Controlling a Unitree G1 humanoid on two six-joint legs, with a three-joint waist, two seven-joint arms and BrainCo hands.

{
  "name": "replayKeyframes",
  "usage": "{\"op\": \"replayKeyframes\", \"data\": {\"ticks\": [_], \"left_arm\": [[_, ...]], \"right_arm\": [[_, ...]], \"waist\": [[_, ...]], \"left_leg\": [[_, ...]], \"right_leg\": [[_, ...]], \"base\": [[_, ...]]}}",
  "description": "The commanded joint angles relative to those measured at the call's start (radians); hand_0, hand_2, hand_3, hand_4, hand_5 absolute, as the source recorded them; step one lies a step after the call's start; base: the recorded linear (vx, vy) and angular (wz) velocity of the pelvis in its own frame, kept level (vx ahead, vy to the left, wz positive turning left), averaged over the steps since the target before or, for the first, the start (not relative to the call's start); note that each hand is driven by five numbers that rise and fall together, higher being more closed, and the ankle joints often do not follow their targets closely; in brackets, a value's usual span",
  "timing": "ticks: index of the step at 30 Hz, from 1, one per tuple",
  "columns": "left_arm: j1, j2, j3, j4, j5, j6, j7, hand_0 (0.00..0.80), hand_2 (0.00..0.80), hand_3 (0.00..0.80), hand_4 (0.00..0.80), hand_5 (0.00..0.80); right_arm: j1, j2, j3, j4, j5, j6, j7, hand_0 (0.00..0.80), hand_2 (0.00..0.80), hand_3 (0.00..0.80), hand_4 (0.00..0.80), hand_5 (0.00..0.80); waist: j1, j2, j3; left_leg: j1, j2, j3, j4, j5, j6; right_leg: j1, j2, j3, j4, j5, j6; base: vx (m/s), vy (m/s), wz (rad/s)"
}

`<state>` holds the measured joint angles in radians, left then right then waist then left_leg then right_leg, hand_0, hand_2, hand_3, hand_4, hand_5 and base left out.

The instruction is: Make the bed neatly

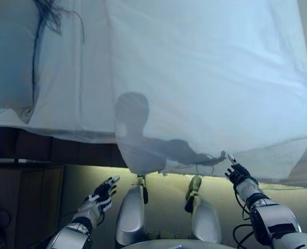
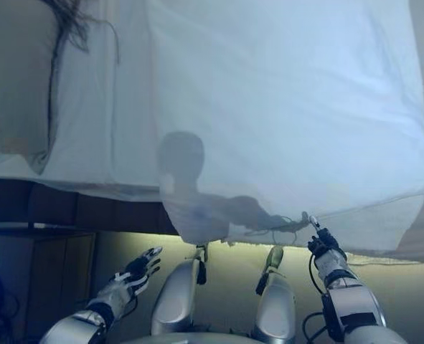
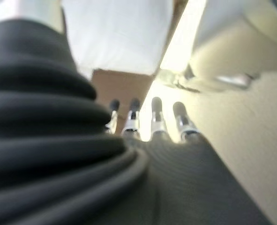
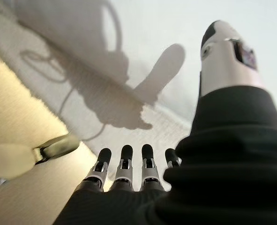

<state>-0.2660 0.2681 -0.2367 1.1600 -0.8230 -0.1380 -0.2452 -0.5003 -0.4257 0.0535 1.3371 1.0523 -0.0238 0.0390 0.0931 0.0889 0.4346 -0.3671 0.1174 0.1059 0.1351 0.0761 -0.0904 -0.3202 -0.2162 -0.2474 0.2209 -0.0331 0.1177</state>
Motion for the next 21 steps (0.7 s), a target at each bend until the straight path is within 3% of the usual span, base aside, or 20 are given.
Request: {"op": "replayKeyframes", "data": {"ticks": [1,8,16,21], "left_arm": [[-0.056,0.023,-0.03,-0.076,-0.124,-0.06,-0.006,0.0,0.0,0.0,0.0,0.0],[-0.041,0.04,-0.047,-0.237,-0.19,-0.078,0.029,0.0,0.0,0.0,0.0,0.0],[0.023,0.042,-0.069,-0.29,-0.224,-0.092,0.04,0.0,0.0,0.0,0.0,0.0],[0.078,0.055,-0.077,-0.323,-0.252,-0.1,-0.004,0.0,0.0,0.0,0.0,0.0]], "right_arm": [[-0.073,-0.082,0.02,-0.032,-0.032,-0.049,0.056,0.0,0.0,0.0,0.0,0.0],[-0.193,-0.19,0.0,-0.061,0.028,-0.048,0.055,0.0,0.0,0.0,0.0,0.0],[-0.309,-0.292,-0.024,-0.057,0.067,-0.053,0.075,0.0,0.0,0.0,0.0,0.0],[-0.372,-0.351,0.002,-0.076,0.07,-0.025,0.167,0.0,0.0,0.0,0.0,0.0]], "waist": [[-0.017,-0.012,0.037],[-0.004,-0.003,0.085],[0.011,0.026,0.085],[0.015,0.047,0.085]], "left_leg": [[-0.108,0.021,-0.047,0.136,-0.033,-0.032],[-0.23,0.021,-0.053,0.218,-0.063,-0.017],[-0.293,0.013,-0.059,0.207,-0.054,-0.009],[-0.296,0.012,-0.06,0.198,-0.046,-0.008]], "right_leg": [[-0.062,-0.071,0.023,-0.012,0.083,0.024],[-0.234,-0.077,0.04,0.112,0.062,0.028],[-0.34,-0.083,0.049,0.183,0.044,0.019],[-0.362,-0.083,0.047,0.208,0.033,0.009]], "base": [[-0.107,0.016,-0.08],[-0.07,-0.027,-0.06],[-0.002,-0.005,0.0],[0.011,0.014,0.01]]}}
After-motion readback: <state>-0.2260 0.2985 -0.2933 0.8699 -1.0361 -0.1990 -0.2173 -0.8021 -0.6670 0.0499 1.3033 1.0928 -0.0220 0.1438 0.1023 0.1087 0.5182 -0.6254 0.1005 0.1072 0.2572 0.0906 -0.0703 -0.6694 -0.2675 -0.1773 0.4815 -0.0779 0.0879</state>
